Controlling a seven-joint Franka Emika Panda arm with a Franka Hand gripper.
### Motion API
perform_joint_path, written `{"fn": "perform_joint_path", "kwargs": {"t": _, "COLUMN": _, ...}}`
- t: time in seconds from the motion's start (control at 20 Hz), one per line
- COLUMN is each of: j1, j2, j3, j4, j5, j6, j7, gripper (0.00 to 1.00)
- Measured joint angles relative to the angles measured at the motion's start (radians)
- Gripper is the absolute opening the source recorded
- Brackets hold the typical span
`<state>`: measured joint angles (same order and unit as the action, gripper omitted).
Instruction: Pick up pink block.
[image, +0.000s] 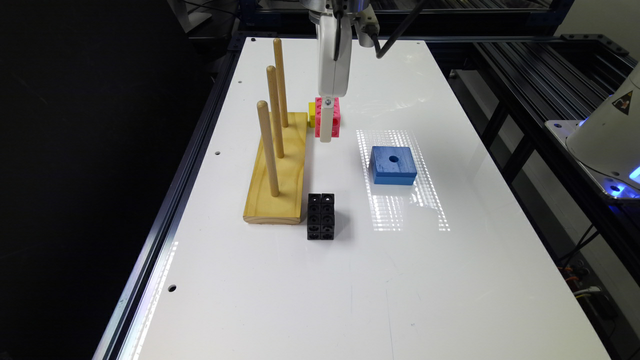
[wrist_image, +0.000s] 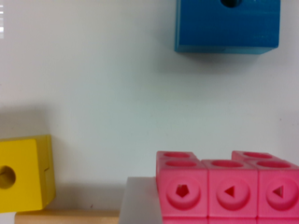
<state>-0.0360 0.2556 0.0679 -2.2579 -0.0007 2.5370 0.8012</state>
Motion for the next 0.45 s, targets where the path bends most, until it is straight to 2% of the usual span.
{"fn": "perform_joint_path", "kwargs": {"t": 0.15, "j1": 0.0, "j2": -0.016, "j3": 0.003, "j4": 0.001, "j5": 0.0005, "j6": -0.011, "j7": 0.002, "gripper": 0.0}}
{"fn": "perform_joint_path", "kwargs": {"t": 0.45, "j1": 0.0, "j2": -0.132, "j3": 0.017, "j4": -0.004, "j5": 0.0019, "j6": -0.129, "j7": 0.011, "gripper": 0.0}}
